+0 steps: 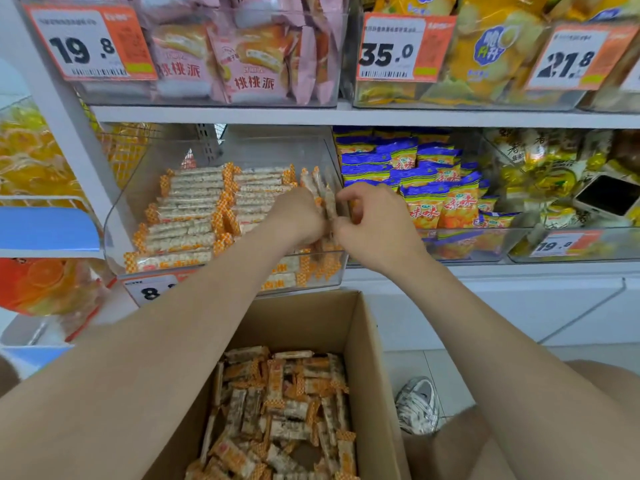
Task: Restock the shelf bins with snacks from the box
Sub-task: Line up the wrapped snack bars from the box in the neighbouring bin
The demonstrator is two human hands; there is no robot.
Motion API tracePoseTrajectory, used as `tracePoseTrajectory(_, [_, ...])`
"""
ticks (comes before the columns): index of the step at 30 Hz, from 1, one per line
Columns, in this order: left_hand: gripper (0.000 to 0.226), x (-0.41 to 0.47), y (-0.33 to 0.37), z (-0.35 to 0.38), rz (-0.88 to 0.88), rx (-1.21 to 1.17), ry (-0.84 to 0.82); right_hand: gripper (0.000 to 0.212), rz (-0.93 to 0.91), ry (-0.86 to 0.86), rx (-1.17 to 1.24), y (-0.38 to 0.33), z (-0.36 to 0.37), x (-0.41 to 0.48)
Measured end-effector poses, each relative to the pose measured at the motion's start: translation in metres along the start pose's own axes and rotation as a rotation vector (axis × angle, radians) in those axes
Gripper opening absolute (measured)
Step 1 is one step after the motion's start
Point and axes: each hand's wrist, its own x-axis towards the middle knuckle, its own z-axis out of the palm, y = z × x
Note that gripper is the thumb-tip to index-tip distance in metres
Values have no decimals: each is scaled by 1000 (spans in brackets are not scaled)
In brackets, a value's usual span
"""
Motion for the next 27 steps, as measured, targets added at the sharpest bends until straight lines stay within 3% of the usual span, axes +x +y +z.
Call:
tracePoseTrajectory(3, [21,2,-3,7,101,134,108,37,71,47,-14,1,-6,-5])
tracePoseTrajectory(5, [33,6,-7,11,222,173,201,35,99,45,-23,3,-7,-11])
tracePoseTrajectory(9, [45,17,-14,12,398,182,163,31,96,36,-25,3,-1,-24])
tracePoseTrajectory(13, [50,18,-18,9,382,236,114,32,130,22,-33,2,2,-30])
tracePoseTrajectory(17, [31,17,-18,4,423,205,127,38,190,-8,-37,1,4,-30])
tracePoseTrajectory(19, [25,18,-21,7,418,304,88,41,204,-24,-40,0,8,-30])
tracePoseTrajectory(22, [34,16,-26,13,360,473,0,43,206,-40,-32,-2,12,-31])
tracePoseTrajectory(27, [48,4,-31,3,403,429,7,40,169,32,45,-5,15,-42])
